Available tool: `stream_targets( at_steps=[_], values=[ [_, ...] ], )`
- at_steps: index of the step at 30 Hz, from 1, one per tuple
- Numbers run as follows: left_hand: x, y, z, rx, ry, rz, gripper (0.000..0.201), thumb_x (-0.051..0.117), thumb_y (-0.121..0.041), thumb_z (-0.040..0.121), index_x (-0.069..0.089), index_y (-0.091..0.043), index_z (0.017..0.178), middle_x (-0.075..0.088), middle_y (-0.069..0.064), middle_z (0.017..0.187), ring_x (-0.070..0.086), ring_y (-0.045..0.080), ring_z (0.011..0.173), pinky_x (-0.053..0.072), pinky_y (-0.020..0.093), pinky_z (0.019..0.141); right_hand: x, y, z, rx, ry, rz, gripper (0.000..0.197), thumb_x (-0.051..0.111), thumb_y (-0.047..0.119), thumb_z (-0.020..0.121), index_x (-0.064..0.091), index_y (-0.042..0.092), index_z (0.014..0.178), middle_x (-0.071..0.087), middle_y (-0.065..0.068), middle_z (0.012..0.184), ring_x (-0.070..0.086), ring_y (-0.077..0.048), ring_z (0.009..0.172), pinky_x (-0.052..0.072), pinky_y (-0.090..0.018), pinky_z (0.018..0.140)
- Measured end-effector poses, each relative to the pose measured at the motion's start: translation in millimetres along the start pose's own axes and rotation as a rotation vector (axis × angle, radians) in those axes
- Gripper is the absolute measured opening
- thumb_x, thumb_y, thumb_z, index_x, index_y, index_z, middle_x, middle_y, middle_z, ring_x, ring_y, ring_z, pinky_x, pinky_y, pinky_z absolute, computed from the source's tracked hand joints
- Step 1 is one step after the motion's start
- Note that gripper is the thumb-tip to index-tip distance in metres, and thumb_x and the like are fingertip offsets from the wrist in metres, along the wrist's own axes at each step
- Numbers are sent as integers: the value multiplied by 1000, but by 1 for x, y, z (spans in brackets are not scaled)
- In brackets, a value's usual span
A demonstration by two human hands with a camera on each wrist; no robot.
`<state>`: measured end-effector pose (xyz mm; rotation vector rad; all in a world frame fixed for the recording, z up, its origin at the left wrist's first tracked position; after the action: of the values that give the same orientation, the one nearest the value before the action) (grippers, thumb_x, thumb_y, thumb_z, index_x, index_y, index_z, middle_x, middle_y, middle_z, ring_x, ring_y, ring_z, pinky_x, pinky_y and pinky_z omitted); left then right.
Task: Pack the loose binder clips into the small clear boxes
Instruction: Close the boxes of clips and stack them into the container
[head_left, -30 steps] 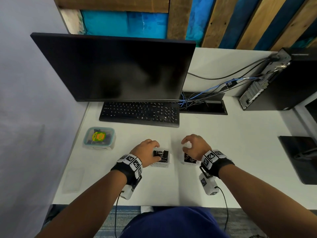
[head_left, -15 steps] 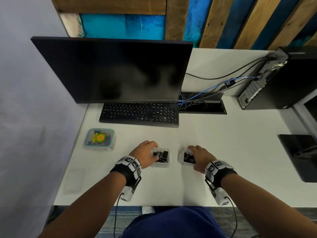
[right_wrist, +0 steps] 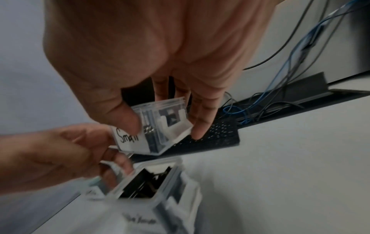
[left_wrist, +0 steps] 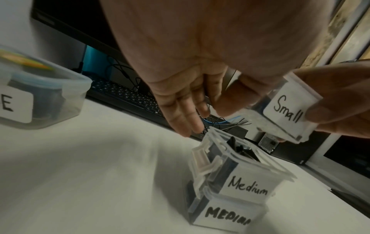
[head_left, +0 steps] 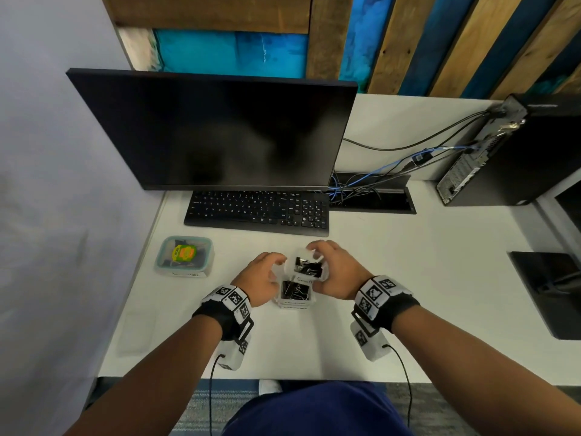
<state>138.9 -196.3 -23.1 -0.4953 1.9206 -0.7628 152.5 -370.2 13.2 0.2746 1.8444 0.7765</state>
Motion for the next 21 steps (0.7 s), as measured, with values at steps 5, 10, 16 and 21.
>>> stream_targets(
  at_steps=[5, 10, 16, 21],
  values=[
    [10, -7, -9, 93, 86, -49, 76, 81, -21, 71, 40, -31, 134, 43, -8, 128, 50, 10, 113, 47, 27, 93, 39, 11, -1, -32, 102, -34, 76, 76, 30, 66, 39, 28, 132, 55, -2, 118, 55, -19, 104, 52, -34, 90],
    [13, 2, -7, 51, 21, -23, 70, 83, -30, 71, 44, -28, 129, 49, -10, 126, 53, 11, 109, 47, 26, 90, 43, 10, -3, -77, 80, -50, 78, 77, 31, 70, 38, 27, 138, 57, -5, 118, 54, -22, 108, 50, -36, 92],
    [13, 1, -2, 32, -31, -8, 62, 84, -26, 72, 51, -26, 125, 52, -10, 121, 54, 10, 102, 45, 23, 87, 45, 1, -1, -42, 68, -40, 79, 79, 24, 73, 42, 27, 142, 56, -4, 118, 57, -22, 106, 49, -35, 94],
    [11, 5, 5, -11, -51, -39, 63, 84, -26, 71, 53, -28, 126, 54, -10, 120, 56, 10, 103, 46, 22, 87, 40, 0, 7, -31, 43, -7, 79, 79, 19, 74, 43, 29, 143, 54, -5, 123, 54, -20, 110, 43, -27, 96]
  ],
)
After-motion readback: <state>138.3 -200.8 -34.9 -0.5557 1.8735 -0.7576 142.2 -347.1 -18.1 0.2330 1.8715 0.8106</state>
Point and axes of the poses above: each hand's wrist, its own z-axis towards the middle knuckle, its own x-axis out of the palm, y = z × x, the point moved 8 cm from there along z, towards the middle knuckle
